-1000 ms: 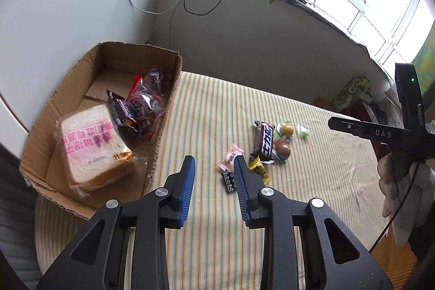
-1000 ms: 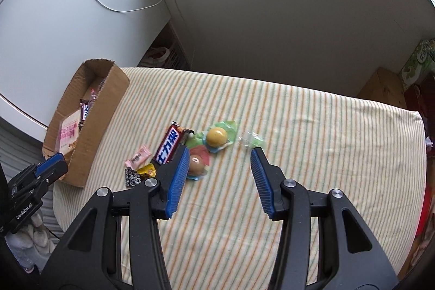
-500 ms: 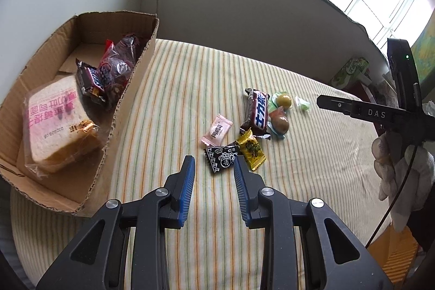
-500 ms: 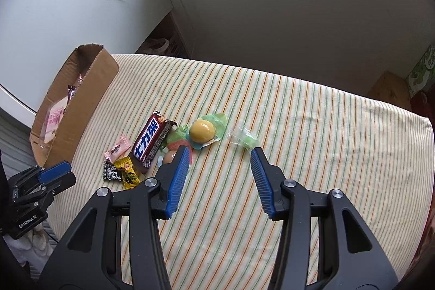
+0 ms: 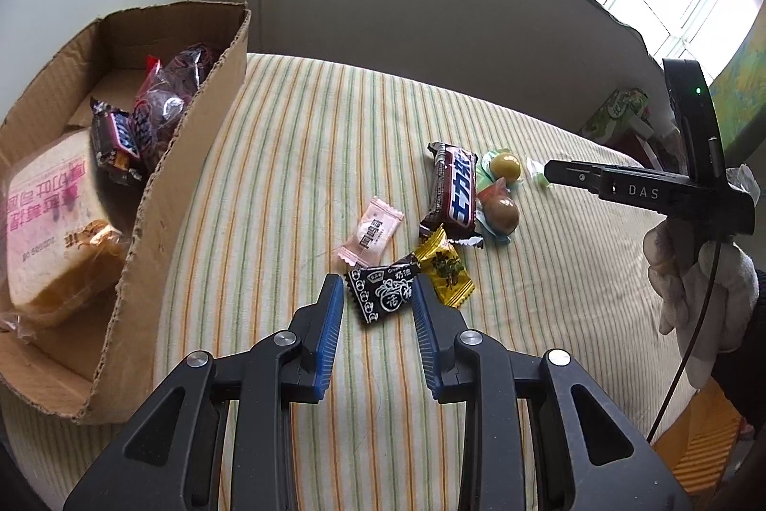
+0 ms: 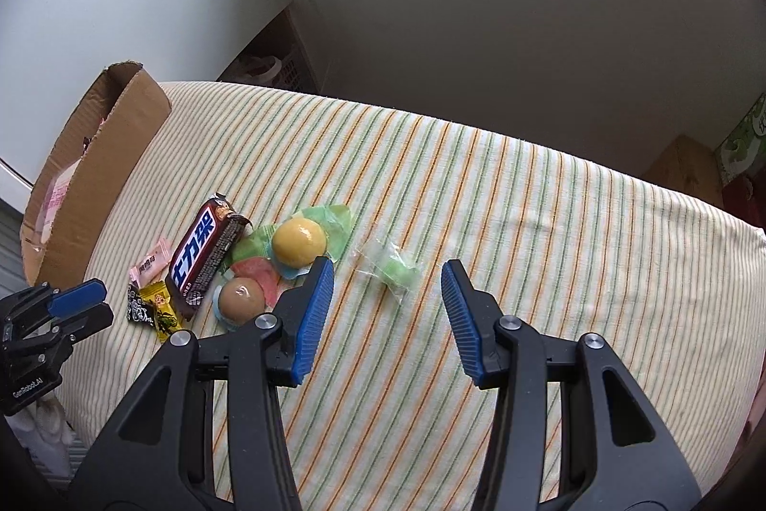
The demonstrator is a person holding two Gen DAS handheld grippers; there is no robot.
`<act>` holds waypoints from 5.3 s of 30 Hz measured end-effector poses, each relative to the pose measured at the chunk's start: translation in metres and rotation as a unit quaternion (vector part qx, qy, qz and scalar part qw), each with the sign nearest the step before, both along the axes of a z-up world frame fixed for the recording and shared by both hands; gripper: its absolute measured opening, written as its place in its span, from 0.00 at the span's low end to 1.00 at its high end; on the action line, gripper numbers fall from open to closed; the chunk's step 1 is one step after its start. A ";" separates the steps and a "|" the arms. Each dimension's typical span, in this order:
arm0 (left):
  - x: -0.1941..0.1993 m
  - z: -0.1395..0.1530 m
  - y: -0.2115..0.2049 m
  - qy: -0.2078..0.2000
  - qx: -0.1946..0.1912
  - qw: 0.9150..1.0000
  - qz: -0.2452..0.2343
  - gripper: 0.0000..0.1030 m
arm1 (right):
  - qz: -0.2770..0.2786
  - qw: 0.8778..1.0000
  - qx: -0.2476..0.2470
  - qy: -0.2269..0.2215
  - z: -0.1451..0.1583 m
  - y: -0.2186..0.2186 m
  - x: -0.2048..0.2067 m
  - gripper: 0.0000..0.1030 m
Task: Organize snacks
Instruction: 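Move the left gripper to the black candy wrapper while the right gripper approaches the bagged green candy, then close the left gripper on the black candy while the right gripper grasps the bagged green candy, then carry the black candy and green candy into the box and open both grippers, then move both grippers back over the remaining snacks on the table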
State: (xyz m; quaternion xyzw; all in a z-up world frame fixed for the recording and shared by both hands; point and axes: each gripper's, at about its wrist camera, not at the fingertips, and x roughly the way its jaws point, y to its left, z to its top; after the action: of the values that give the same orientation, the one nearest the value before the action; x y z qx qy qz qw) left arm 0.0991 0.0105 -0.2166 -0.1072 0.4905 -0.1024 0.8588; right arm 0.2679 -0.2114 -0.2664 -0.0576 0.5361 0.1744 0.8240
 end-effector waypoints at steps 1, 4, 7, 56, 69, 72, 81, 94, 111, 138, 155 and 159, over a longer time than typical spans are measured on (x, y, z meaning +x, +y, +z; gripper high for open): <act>0.003 -0.001 -0.002 0.000 0.004 1.000 -0.007 0.27 | -0.002 1.000 0.003 0.000 -0.001 -0.001 0.000 0.48; 0.014 -0.003 -0.003 0.001 -0.001 1.000 -0.021 0.27 | -0.004 1.000 0.010 0.002 -0.001 -0.002 0.001 0.48; 0.023 -0.008 -0.002 0.007 -0.024 0.999 -0.028 0.27 | -0.002 1.000 0.011 0.004 -0.004 -0.001 0.002 0.48; 0.003 -0.020 -0.058 0.002 0.075 0.990 -0.116 0.24 | 0.057 0.998 -0.020 0.004 -0.015 0.010 0.006 0.24; -0.014 -0.008 -0.036 0.003 0.039 0.996 -0.085 0.23 | 0.023 1.000 0.009 -0.007 0.002 -0.008 -0.008 0.21; -0.015 -0.001 -0.033 -0.003 0.030 0.996 -0.080 0.23 | 0.026 1.000 0.009 -0.013 0.012 -0.008 -0.014 0.21; -0.020 0.024 -0.009 -0.027 0.009 0.998 -0.049 0.23 | 0.045 0.998 0.021 -0.031 0.044 0.019 -0.024 0.21; -0.032 0.055 0.050 -0.056 0.009 0.998 0.019 0.23 | 0.104 0.993 0.040 -0.044 0.082 0.105 -0.033 0.21; -0.045 0.069 0.138 -0.077 0.047 0.988 0.123 0.23 | 0.168 0.984 0.062 -0.026 0.090 0.212 -0.040 0.21; -0.039 0.061 0.164 -0.068 0.065 0.984 0.154 0.24 | 0.225 0.973 0.054 0.005 0.067 0.294 -0.058 0.23; -0.041 0.069 0.161 -0.079 0.069 0.982 0.159 0.35 | 0.195 0.980 0.040 -0.022 0.078 0.274 -0.055 0.59; -0.041 0.073 0.156 -0.084 0.068 0.981 0.158 0.35 | 0.185 0.982 0.044 -0.024 0.083 0.263 -0.053 0.59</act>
State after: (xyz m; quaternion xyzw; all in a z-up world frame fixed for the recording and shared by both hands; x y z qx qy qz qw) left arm 0.0583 0.1667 -0.1439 -0.1157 0.3995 0.0600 0.9074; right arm 0.2148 0.0517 -0.1834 -0.1235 0.4884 0.3456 0.7917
